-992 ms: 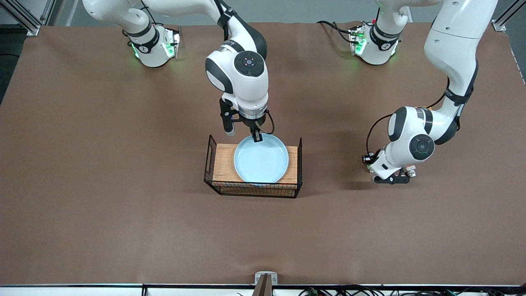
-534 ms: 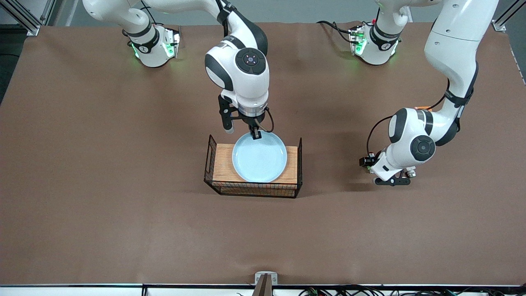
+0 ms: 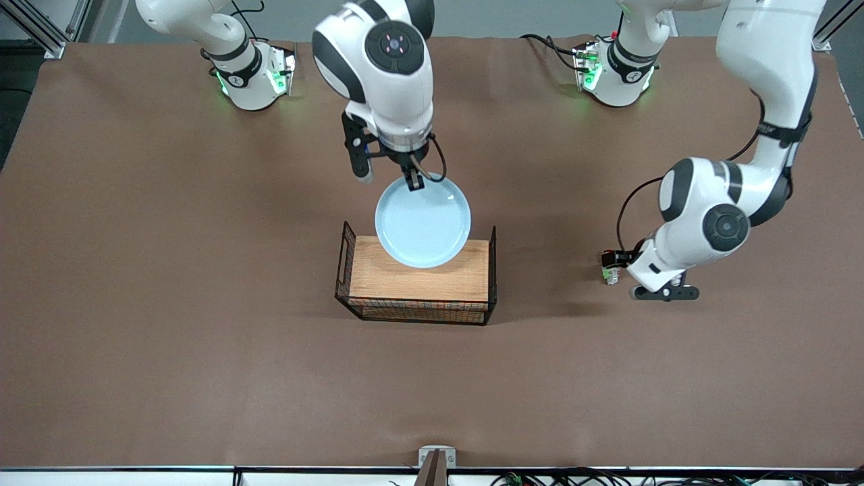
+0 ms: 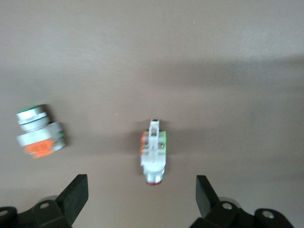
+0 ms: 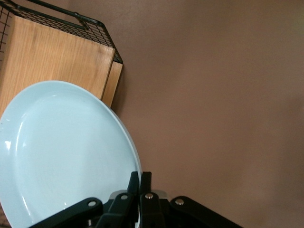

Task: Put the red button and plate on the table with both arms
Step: 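Lift the plate with the right gripper while the left gripper withdraws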

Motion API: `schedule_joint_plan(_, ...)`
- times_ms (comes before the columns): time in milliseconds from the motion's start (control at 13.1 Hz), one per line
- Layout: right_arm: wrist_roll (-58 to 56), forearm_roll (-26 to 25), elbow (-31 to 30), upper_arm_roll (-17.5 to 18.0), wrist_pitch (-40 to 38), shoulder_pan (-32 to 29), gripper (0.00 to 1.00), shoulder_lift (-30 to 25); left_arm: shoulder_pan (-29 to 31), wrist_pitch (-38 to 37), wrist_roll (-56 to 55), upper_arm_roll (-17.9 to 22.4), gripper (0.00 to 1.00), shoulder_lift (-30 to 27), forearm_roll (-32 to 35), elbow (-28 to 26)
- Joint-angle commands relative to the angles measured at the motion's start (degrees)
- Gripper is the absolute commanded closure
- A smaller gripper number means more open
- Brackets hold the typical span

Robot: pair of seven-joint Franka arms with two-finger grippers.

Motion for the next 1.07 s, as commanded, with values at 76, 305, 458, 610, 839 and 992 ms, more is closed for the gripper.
schedule_joint_plan(76,-13.72,4.27,2.01,0.19,-7.24,-3.96,1.0,-5.38,3.62,-7.45,3.93,-0.26,0.0,-6.93,0.69,1.25)
schedule_joint_plan(305,-40.21,4.45,1.48,0.11,-15.5,-14.83,1.0,-8.73,4.34,-24.04,3.93,-0.09,0.0,-6.86,0.6,13.52)
schedule_joint_plan(458,-59.2,4.01,-0.53,0.02,-16.67,-23.54,1.0,-9.26,5.21,-31.54,2.8,-0.17,0.0,-7.38,0.6,20.48)
schedule_joint_plan(610,-75.73,2.87,-2.9,0.02,-14.92,-31.62,1.0,-9.18,5.3,-34.2,1.39,-0.09,0.0,-9.48,0.6,24.1)
schedule_joint_plan(839,-97.98,1.55,-11.06,0.02,-5.89,-41.3,1.0,-9.27,5.39,-34.82,0.59,0.09,0.0,-14.84,0.69,24.2)
schedule_joint_plan(992,-110.82,-0.64,-18.44,0.02,5.25,-46.58,1.0,-9.27,5.66,-34.82,0.5,0.09,0.0,-16.61,0.95,24.29)
